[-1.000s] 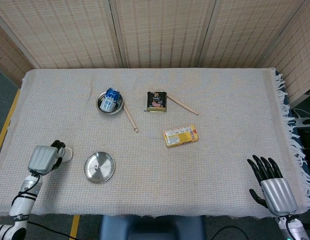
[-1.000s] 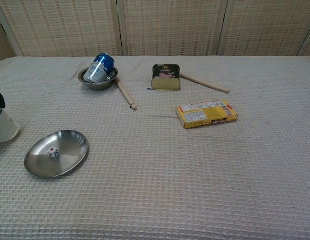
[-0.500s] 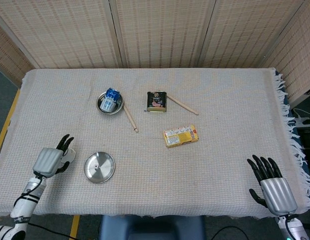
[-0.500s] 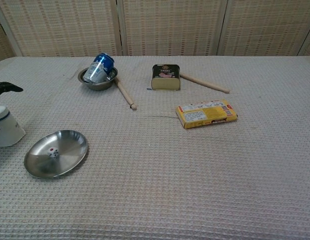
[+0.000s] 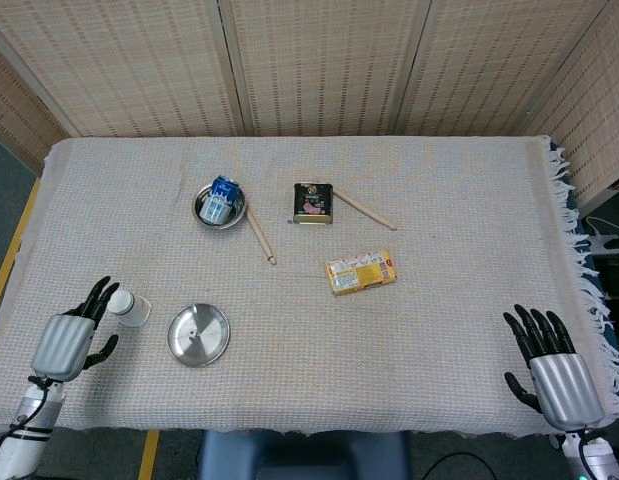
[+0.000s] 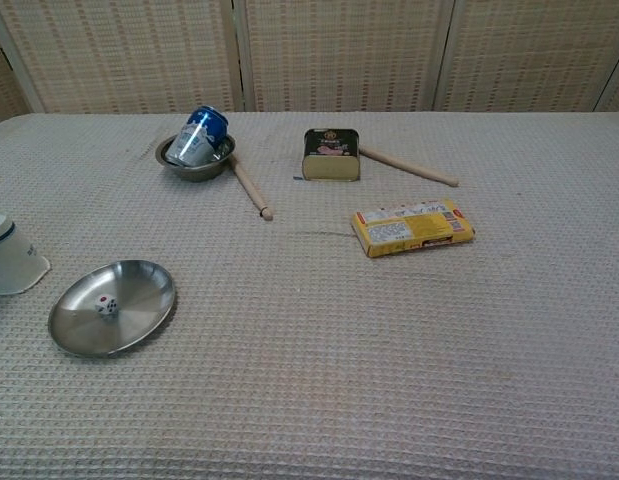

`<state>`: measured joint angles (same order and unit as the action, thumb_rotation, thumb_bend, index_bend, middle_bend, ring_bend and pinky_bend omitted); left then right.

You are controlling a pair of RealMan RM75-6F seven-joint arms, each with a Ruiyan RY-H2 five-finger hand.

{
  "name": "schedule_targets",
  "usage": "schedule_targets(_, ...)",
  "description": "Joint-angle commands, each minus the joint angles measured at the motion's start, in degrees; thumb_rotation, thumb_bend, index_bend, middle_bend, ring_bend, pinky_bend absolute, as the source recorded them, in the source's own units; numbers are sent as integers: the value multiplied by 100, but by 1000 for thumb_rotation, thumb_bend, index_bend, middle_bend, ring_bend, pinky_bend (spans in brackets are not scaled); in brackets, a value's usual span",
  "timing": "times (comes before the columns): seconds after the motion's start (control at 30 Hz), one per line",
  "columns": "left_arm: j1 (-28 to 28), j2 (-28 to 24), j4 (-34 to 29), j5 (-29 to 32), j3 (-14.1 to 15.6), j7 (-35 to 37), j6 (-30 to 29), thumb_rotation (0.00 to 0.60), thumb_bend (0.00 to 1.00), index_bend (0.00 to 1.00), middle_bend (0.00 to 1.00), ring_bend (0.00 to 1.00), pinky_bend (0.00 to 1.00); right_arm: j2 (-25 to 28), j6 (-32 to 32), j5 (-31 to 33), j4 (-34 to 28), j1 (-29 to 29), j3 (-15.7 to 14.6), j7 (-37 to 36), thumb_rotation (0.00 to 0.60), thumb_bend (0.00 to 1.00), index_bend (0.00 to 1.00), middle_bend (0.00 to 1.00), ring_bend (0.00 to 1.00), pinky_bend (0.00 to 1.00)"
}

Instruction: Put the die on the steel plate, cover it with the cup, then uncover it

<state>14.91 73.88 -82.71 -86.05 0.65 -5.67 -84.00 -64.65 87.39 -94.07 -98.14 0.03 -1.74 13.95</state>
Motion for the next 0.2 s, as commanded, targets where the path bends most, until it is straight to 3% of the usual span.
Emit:
schedule_targets(0.03, -799, 22, 465, -843, 329, 626, -1352, 600, 345, 0, 0, 0, 86, -3, -18, 63, -4, 0, 28, 4, 600, 178, 0, 0, 0, 0)
schedule_targets(0.2, -880, 20, 480, -817, 277, 543, -1353, 600, 347, 0, 0, 0, 80, 0, -87, 85, -37, 14, 10, 22, 600, 178, 0, 0, 0, 0)
